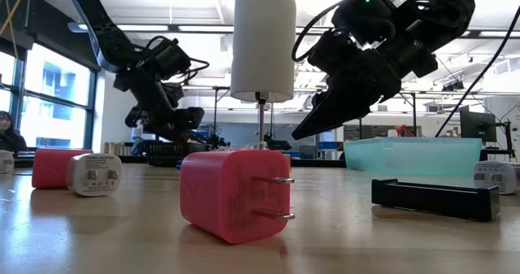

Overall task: Pick & Place Office items
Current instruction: Put the red digital clock into the black bin, then put the left green white adapter into the green bin

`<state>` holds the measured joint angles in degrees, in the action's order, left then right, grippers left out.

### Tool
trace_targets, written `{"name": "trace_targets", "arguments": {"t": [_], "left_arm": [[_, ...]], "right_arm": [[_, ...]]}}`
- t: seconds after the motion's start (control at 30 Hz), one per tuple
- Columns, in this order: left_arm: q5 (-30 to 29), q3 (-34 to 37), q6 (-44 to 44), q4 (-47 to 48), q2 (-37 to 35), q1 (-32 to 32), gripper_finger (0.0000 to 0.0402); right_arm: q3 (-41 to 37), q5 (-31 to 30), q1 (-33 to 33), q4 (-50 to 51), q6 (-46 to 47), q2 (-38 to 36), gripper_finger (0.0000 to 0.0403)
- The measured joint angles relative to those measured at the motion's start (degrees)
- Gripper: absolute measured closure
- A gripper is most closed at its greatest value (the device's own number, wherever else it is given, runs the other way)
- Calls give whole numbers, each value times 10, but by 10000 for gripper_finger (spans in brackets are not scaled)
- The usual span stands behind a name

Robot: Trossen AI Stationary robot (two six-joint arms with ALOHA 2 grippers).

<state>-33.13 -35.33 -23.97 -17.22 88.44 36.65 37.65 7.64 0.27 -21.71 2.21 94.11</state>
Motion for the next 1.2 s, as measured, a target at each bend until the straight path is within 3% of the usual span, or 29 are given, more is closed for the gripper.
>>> {"name": "trace_targets", "arguments": {"t": [0.23,0.53,0.73,0.83,1.03,1.2], "left_arm": [[23,0,7,-15,16,8,235],[24,0,16,-28,21,7,162],[32,0,53,-28,8,3,152],[61,0,67,-27,-15,-16,152],[64,0,144,-13,-84,-84,151],[69,0,197,61,-149,-143,151]], "right_arm": [[0,0,0,-1,-1,0,207],[0,3,0,-4,-1,0,207],[0,4,0,-4,-1,0,207],[0,4,0,-3,-2,0,207],[0,4,0,-2,-5,0,207],[0,4,0,-1,-5,0,207]]}}
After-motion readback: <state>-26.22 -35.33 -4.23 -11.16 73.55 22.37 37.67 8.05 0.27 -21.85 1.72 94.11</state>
